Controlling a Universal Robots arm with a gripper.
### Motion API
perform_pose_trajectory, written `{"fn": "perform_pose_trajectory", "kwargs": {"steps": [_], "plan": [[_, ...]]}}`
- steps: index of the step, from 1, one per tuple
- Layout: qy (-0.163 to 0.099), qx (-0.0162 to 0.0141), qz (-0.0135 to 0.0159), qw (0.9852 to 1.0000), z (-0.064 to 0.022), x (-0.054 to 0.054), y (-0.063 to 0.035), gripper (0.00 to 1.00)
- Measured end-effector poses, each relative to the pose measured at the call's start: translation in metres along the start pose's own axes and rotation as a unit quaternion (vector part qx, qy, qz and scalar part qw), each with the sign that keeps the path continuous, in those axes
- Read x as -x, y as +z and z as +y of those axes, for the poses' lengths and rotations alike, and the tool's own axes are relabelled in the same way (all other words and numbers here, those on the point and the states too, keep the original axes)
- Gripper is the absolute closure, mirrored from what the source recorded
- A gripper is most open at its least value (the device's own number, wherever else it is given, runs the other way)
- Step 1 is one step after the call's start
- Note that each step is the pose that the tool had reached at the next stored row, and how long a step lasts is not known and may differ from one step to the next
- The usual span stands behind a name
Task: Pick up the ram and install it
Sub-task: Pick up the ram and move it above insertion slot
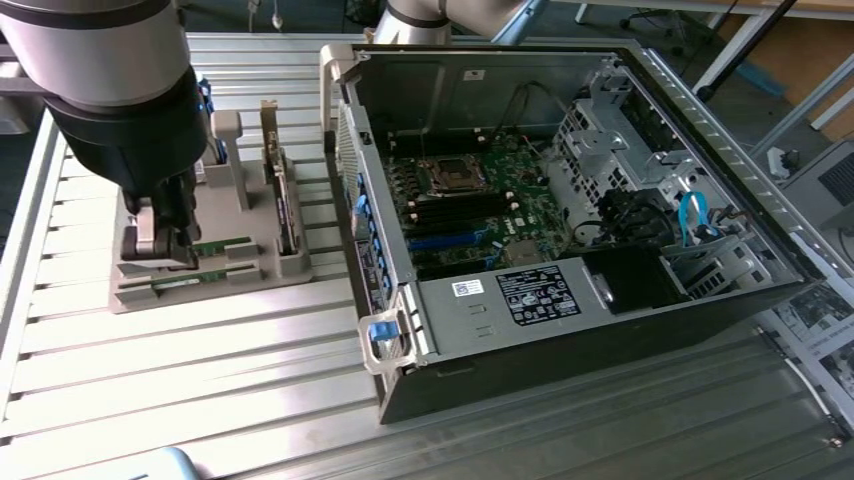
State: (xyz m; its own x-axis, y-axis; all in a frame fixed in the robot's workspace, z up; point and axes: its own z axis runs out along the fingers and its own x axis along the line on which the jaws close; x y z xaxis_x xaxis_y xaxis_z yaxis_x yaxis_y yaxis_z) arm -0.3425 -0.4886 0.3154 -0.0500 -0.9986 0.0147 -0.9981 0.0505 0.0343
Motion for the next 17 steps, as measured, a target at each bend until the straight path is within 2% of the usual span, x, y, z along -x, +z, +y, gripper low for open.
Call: {"fn": "perform_pose_trajectory", "kwargs": {"steps": [17], "plan": [[0.000, -0.0001, 0.0011, 1.0000, -0.0007, 0.0001, 0.0058, 0.64]]}}
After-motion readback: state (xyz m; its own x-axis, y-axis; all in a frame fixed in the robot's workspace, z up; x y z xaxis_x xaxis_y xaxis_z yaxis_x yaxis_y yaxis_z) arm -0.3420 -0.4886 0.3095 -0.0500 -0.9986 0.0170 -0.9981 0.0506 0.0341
